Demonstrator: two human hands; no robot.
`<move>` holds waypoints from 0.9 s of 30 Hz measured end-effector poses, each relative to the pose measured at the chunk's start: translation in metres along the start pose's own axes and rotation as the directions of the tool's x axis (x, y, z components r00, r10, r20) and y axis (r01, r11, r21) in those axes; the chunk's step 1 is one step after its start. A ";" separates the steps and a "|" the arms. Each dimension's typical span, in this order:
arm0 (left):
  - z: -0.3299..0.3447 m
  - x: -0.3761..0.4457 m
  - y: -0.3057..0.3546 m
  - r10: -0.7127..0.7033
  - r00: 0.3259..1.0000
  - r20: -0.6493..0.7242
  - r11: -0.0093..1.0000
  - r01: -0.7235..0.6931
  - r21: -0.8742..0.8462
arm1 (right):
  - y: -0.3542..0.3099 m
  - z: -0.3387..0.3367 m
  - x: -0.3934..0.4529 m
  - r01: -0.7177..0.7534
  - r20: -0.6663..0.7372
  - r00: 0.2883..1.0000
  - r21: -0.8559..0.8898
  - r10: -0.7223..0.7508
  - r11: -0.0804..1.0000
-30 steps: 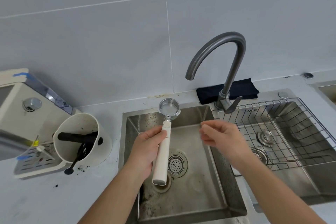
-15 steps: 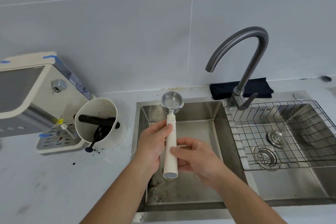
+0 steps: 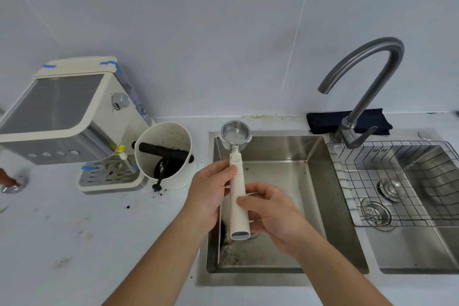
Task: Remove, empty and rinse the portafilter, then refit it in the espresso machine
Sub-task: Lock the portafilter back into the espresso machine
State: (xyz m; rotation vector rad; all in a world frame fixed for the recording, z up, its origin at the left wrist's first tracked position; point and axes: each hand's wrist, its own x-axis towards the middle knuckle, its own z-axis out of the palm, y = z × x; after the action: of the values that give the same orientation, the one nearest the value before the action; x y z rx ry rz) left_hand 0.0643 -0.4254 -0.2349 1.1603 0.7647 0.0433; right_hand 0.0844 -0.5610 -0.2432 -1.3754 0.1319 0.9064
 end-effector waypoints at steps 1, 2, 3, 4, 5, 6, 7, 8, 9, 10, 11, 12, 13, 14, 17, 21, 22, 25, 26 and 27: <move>-0.006 0.000 0.002 0.004 1.000 0.007 1.000 -0.004 0.001 | 0.001 0.006 -0.001 0.002 -0.005 1.000 0.006 -0.002 1.000; -0.012 -0.001 0.004 0.003 1.000 0.012 1.000 -0.003 0.003 | 0.002 0.012 -0.002 0.005 -0.010 1.000 0.005 -0.005 1.000; -0.020 0.000 0.006 0.003 1.000 0.019 1.000 -0.003 0.008 | 0.003 0.020 -0.003 0.009 -0.019 1.000 0.001 -0.009 1.000; -0.028 -0.001 0.008 0.003 1.000 0.029 1.000 -0.004 0.015 | 0.004 0.028 -0.003 0.014 -0.028 1.000 -0.003 -0.014 1.000; -0.034 -0.001 0.010 0.004 0.999 0.040 1.000 -0.005 0.021 | 0.005 0.035 -0.004 0.015 -0.033 0.999 -0.006 -0.015 1.000; -0.040 -0.002 0.012 0.006 0.999 0.050 1.000 -0.007 0.022 | 0.007 0.041 -0.004 0.019 -0.038 0.999 -0.009 -0.019 1.000; -0.050 -0.002 0.016 0.011 0.998 0.061 1.000 -0.012 0.022 | 0.008 0.052 -0.004 0.022 -0.048 0.999 -0.013 -0.023 1.000; -0.057 -0.003 0.019 0.017 0.997 0.072 1.000 -0.019 0.025 | 0.010 0.060 -0.004 0.023 -0.059 0.998 -0.014 -0.024 1.000; -0.063 -0.003 0.021 0.020 0.997 0.075 0.999 -0.023 0.030 | 0.012 0.068 -0.004 0.024 -0.065 0.998 -0.018 -0.025 1.000; -0.071 -0.004 0.023 0.022 0.997 0.080 0.999 -0.025 0.034 | 0.015 0.076 -0.003 0.025 -0.064 0.998 -0.023 -0.026 0.999; -0.082 -0.004 0.025 0.026 0.996 0.085 0.999 -0.029 0.038 | 0.017 0.088 -0.002 0.023 -0.065 0.998 -0.026 -0.025 0.999; -0.088 -0.004 0.027 0.027 0.996 0.088 0.999 -0.031 0.044 | 0.019 0.094 -0.001 0.021 -0.065 0.998 -0.030 -0.023 0.999; -0.097 -0.004 0.029 0.028 0.996 0.090 0.998 -0.032 0.049 | 0.021 0.102 -0.001 0.022 -0.066 0.998 -0.037 -0.024 0.999; -0.105 -0.004 0.030 0.028 0.995 0.091 0.998 -0.033 0.051 | 0.022 0.110 -0.001 0.026 -0.066 0.997 -0.042 -0.028 0.999; -0.129 -0.005 0.033 0.031 0.995 0.097 0.998 -0.036 0.053 | 0.029 0.135 -0.003 0.029 -0.071 0.997 -0.042 -0.032 0.999; -0.155 -0.008 0.034 0.022 0.994 0.105 0.997 -0.029 0.068 | 0.041 0.161 -0.006 0.034 -0.102 0.994 -0.037 -0.038 0.999; -0.160 -0.009 0.034 0.019 0.994 0.104 0.997 -0.027 0.071 | 0.044 0.166 -0.007 0.036 -0.103 0.994 -0.035 -0.040 0.999; -0.176 -0.012 0.034 0.016 0.995 0.095 0.996 -0.023 0.082 | 0.053 0.179 -0.009 0.039 -0.108 0.993 -0.020 -0.041 0.999; -0.179 -0.013 0.034 0.012 0.996 0.093 0.996 -0.021 0.087 | 0.055 0.182 -0.009 0.037 -0.105 0.994 -0.021 -0.039 0.999; -0.183 -0.014 0.034 0.009 0.996 0.092 0.995 -0.017 0.093 | 0.056 0.185 -0.009 0.033 -0.100 0.994 -0.021 -0.035 0.999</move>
State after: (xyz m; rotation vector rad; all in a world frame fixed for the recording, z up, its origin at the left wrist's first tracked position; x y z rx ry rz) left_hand -0.0376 -0.2689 -0.2327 1.2484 0.6841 -0.0350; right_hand -0.0333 -0.4077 -0.2369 -1.4380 0.1761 0.8118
